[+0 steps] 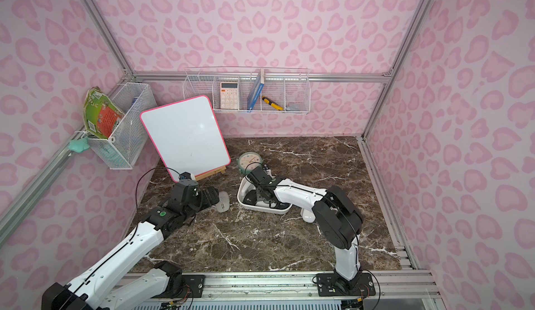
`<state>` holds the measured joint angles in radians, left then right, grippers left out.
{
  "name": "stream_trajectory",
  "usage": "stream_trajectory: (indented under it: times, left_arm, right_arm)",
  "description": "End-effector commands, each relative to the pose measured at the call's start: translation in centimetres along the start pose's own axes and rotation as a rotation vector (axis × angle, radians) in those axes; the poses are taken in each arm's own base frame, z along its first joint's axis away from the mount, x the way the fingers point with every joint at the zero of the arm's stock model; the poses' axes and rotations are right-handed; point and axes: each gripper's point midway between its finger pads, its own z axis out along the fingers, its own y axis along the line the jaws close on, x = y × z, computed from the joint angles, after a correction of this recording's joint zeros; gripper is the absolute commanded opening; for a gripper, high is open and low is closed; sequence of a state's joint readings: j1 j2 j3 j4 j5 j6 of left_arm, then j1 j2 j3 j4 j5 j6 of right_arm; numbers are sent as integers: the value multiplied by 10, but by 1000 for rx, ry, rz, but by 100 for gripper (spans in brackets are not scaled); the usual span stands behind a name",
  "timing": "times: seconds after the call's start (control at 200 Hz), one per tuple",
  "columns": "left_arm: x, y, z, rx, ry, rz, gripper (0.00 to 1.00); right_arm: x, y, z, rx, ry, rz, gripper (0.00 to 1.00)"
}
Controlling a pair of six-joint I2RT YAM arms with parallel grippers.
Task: Take out the mouse from the storage box
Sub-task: Pick up the mouse from the storage box.
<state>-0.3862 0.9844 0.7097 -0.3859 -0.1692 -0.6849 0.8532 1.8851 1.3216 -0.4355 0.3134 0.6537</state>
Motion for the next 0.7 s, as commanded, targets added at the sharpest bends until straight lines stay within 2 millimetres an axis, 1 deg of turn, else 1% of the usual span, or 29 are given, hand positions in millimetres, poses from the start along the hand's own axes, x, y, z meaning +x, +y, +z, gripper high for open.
stream_trajectory:
  times: [0.0,0.1,0.185,0.31,0.575,0.695]
  left_arm:
    - [-3,-5,1,17,1,-7,99]
    - [-3,-7,2,12,11,-10,99]
    - [-4,-10,2,22,15,-11,99]
    - [-5,-12,3,29,18,-13,99]
    - [-4,-22,6,57,48,-10,99]
    - [-3,-28,8,70,60,1,99]
  right_arm:
    - [-9,-3,-11,5,-33,-8,43]
    - [-10,-6,-21,-10,-48,-3,43]
    - [-11,-9,-34,-25,-66,5,42]
    - [-2,-22,-52,-40,-79,23,42]
    - [33,-54,-85,-42,-66,73,42]
    - [56,-69,-95,-37,-45,104,41]
